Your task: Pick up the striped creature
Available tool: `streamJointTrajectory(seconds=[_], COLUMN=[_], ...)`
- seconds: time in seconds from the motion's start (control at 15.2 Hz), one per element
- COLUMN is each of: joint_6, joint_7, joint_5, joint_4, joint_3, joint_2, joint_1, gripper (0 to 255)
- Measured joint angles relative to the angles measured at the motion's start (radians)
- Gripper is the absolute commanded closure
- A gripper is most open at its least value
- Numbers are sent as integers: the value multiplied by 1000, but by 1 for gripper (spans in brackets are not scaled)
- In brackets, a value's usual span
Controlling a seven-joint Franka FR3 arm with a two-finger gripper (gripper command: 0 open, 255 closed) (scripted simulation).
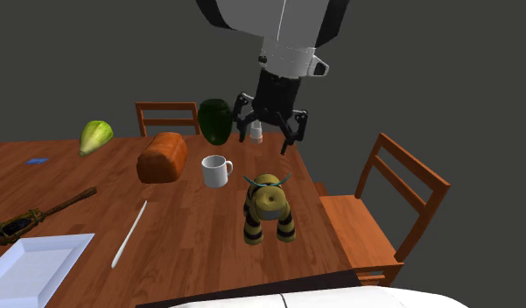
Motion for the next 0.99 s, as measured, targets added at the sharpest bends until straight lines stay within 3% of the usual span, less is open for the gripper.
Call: streamJointTrajectory(seconds=[0.53, 0.99], joint_6=[279, 442], joint_7=[-61, -238], joint_5=[154, 438], joint_4=[45, 145], joint_3=[-83, -145], joint_2=[286, 563], joint_1=[14, 21], gripper=[0, 0])
